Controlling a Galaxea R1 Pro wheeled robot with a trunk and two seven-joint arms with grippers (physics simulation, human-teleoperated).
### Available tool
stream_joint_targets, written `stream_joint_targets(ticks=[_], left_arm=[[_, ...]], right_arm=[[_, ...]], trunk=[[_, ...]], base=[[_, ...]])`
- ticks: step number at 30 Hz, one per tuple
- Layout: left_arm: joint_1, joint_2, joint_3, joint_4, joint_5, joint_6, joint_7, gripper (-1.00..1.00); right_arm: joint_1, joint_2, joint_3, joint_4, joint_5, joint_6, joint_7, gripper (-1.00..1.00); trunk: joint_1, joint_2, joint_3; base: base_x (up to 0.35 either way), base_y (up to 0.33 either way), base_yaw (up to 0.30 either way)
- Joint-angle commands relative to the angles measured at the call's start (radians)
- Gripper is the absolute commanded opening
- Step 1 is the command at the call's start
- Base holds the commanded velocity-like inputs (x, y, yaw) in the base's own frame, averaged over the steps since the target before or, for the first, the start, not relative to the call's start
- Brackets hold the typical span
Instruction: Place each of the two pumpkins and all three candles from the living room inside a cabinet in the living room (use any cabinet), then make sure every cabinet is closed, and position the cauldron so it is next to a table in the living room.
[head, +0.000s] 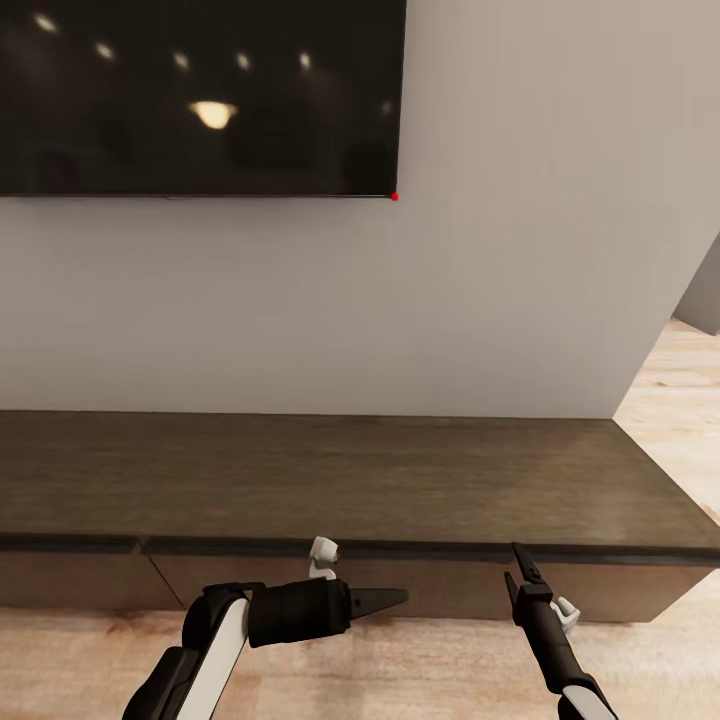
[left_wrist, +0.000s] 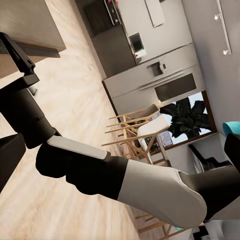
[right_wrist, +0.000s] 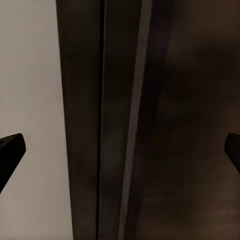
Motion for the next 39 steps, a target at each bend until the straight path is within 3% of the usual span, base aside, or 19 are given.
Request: stream_joint_targets(ticks=[1,16,23,39], left_arm=[[0.000,0.000,0.000,0.000,0.000,0.004,-0.002,1.00],[0.000,0.000,0.000,-0.001,0.001,0.004,-0.002,1.00],[0.000,0.002,0.000,0.000,0.033,0.004,-0.001,1.00],[0.000,0.003,0.000,0.000,0.038,0.004,-0.001,1.00]], right_arm=[[-0.001,0.000,0.000,0.001,-0.010,0.010,0.003,1.00],[-0.001,0.000,0.000,0.001,-0.012,0.015,0.001,1.00],[-0.001,0.000,0.000,0.002,-0.012,0.017,-0.001,1.00],[-0.001,0.000,0.000,0.002,-0.012,0.018,-0.002,1.00]], trunk=[[0.000,0.000,-0.001],[0.001,-0.001,-0.009],[0.001,-0.001,-0.012],[0.001,-0.001,-0.012]], base=[[0.000,0.000,0.000],[0.000,0.000,0.000],[0.000,0.000,0.000],[0.044,0.000,0.000]])
